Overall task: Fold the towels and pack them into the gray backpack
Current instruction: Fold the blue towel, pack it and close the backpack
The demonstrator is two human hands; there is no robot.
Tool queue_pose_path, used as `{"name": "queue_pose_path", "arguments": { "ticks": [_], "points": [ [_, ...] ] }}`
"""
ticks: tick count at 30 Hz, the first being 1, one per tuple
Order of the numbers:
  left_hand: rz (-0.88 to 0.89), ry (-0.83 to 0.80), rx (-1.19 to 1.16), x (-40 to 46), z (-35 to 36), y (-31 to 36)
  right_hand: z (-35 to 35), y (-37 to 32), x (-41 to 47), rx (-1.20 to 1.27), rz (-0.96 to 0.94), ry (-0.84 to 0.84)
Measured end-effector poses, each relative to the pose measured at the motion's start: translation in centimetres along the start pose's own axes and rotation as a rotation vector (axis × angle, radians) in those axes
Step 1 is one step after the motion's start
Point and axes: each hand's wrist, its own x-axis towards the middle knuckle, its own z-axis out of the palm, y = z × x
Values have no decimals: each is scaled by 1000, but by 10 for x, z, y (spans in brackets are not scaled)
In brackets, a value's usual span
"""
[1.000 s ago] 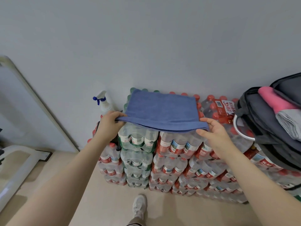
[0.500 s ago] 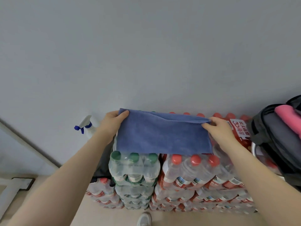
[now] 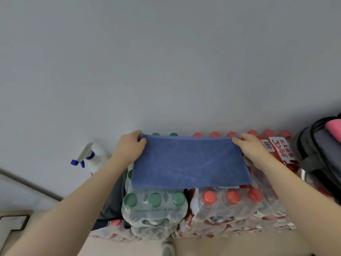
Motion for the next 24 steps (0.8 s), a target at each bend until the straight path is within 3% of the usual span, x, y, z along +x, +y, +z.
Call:
{"name": "queue_pose_path", "arguments": {
  "ticks": [6,9,12,14,16,19,24],
  "points": [
    [-62,-12,30,14,3,-1,10,-7,4,-300,-67,74],
    [-46,25,212,12,5,2,15,-16,-6,-423,-83,197],
    [293,211,492,7,16,2,32,-40,-24,-425,-286,288],
    [580,195,491,4,29,8,54,-60,-39,-476,-471,102],
    [708,5,446,-5,42,15,81,-65,-49,-638,-585,-149],
    [572,-225,461,-14,50,9,100,-55,-47,-854,-558,-295],
    [427,-185,501,-14,44,-8,71,-29,-32,-930,-407,-215]
  ]
}}
